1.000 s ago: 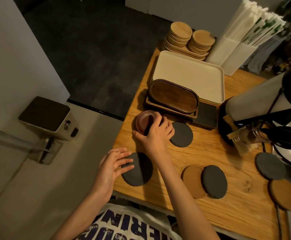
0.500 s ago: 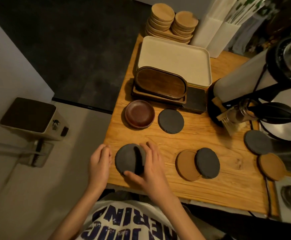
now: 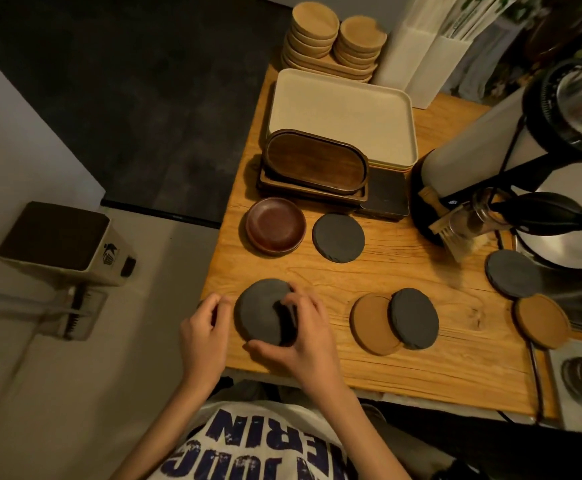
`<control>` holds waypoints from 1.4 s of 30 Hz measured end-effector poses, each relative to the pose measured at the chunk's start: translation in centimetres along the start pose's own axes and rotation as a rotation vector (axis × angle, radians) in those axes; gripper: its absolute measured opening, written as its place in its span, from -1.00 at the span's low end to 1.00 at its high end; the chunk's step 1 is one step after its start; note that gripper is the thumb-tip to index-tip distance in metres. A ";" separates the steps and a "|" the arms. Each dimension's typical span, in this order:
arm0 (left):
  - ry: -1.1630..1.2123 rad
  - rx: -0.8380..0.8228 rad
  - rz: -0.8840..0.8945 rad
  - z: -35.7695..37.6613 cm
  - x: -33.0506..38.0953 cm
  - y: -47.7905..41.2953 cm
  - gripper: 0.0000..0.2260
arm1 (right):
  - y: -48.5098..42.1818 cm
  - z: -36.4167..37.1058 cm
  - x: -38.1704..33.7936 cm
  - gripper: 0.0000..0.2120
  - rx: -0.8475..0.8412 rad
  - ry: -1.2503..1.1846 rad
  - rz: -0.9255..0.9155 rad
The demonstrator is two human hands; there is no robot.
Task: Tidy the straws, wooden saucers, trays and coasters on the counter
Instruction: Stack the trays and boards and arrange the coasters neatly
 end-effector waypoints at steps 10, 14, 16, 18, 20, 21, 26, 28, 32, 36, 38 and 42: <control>-0.077 0.057 0.013 0.3 -0.2 0.0 -0.67 | -6.3 -6.7 5.5 -0.41 0.393 -0.078 0.249; -0.063 0.071 0.017 0.5 -0.3 0.1 -0.69 | -8.9 -6.5 6.1 -0.39 0.359 -0.037 0.252; -0.062 0.071 0.018 0.5 -0.4 0.0 -0.70 | -9.7 -6.2 6.2 -0.39 0.344 -0.015 0.235; -0.070 0.072 0.021 0.6 -0.4 0.1 -0.71 | -10.0 -5.9 6.2 -0.39 0.332 0.014 0.224; -0.074 0.075 0.021 0.5 -0.3 0.0 -0.71 | -10.0 -5.6 6.3 -0.36 0.341 0.046 0.211; -0.074 0.077 0.019 0.5 -0.3 0.0 -0.71 | -9.9 -5.6 6.3 -0.34 0.349 0.056 0.205; -0.095 0.093 0.029 0.7 -0.5 0.0 -0.72 | -9.8 -5.4 6.1 -0.26 0.367 0.073 0.200; -0.103 0.107 0.043 0.7 -0.5 0.0 -0.72 | -9.8 -5.5 6.1 -0.33 0.369 0.079 0.195; -0.148 0.122 0.063 0.8 -0.6 -0.1 -0.74 | -9.7 -5.8 6.4 -0.44 0.372 0.105 0.201; -0.189 0.118 0.094 0.8 -0.5 0.0 -0.74 | -9.6 -5.8 5.8 -0.37 0.323 0.088 0.203; -0.186 0.105 0.108 0.8 -0.4 0.1 -0.74 | -9.3 -6.3 5.4 -0.26 0.277 0.067 0.188; -0.183 0.063 0.131 0.5 -0.5 0.1 -0.77 | -7.0 -8.0 5.4 -0.18 0.218 0.093 0.180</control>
Point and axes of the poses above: each hand's wrist, its own y-axis away from the middle knuckle, its own z-axis out of the palm, x = y × z, the point moved 1 cm from there along -y, towards the middle knuckle, and after that the axes turned 4 degrees about -z, right-handed, at the moved point
